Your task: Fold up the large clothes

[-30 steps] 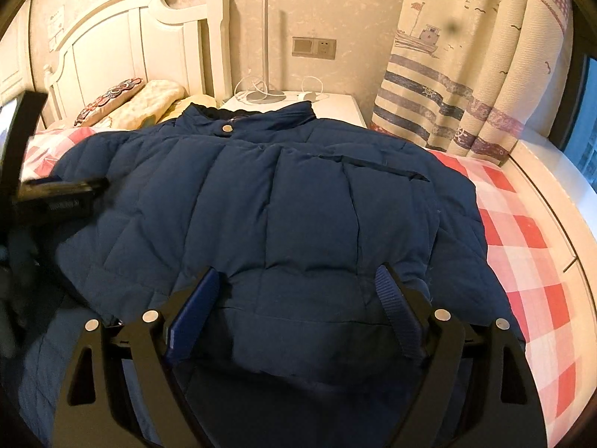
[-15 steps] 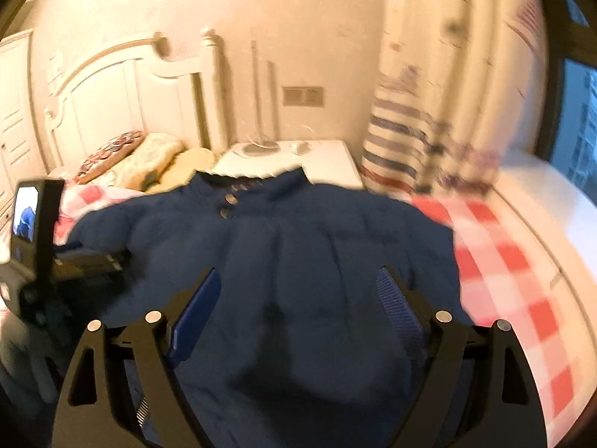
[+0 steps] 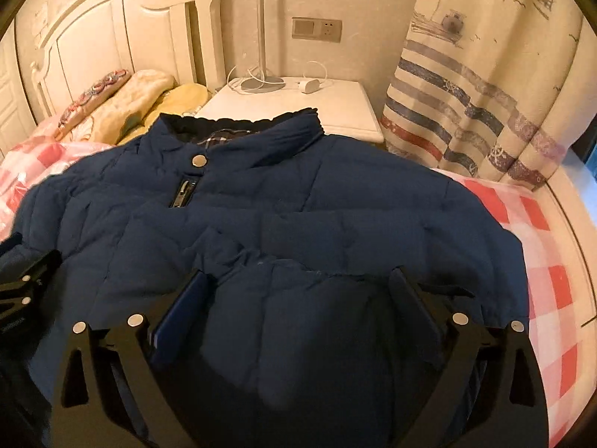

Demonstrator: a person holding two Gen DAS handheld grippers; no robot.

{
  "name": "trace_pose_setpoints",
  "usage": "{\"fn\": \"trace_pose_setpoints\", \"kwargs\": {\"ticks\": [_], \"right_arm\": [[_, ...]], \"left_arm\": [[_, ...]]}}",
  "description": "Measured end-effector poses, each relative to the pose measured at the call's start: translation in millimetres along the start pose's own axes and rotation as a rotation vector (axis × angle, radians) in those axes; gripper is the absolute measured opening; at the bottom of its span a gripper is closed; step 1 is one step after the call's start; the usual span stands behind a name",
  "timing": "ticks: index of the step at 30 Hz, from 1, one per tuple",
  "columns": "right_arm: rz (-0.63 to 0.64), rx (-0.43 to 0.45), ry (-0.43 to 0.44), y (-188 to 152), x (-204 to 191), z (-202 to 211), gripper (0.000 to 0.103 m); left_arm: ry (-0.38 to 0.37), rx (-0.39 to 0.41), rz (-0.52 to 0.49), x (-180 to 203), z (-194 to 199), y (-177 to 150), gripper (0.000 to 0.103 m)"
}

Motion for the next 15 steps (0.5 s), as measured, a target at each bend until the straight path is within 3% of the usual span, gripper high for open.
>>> {"fn": "trace_pose_setpoints", "kwargs": {"ticks": [3,5,7,10,11,15], "right_arm": [[-0.04,0.069,-0.014,-1,2,30,0.091],[-0.03,0.127,0.047,-8,-5,55,0.093],[0.017,0.115,0.066,-21,-16,64,0.095],[0.11,0.044,0.024,-49,-23,49,0.097],[0.116,0.062,0.032,-54,-22,45,0.097],[0.126,0.05,0.008,-54,-25,41,0.099]], "left_arm": [[-0.001,0.0,0.001,0,0,0,0.101],[-0.002,0.001,0.002,0,0,0,0.101],[-0.002,0.001,0.003,0,0,0,0.101],[-0.004,0.003,0.003,0,0,0,0.101],[-0.002,0.003,0.003,0,0,0,0.101],[-0.002,0.001,0.003,0,0,0,0.101]]}}
Point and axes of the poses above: each gripper's, at about its wrist camera, not at the fingertips, and z roughly against the way its jaws point, x to its right, y to its top, the point moved 5 cm from there along -z, roughly the way its jaws point
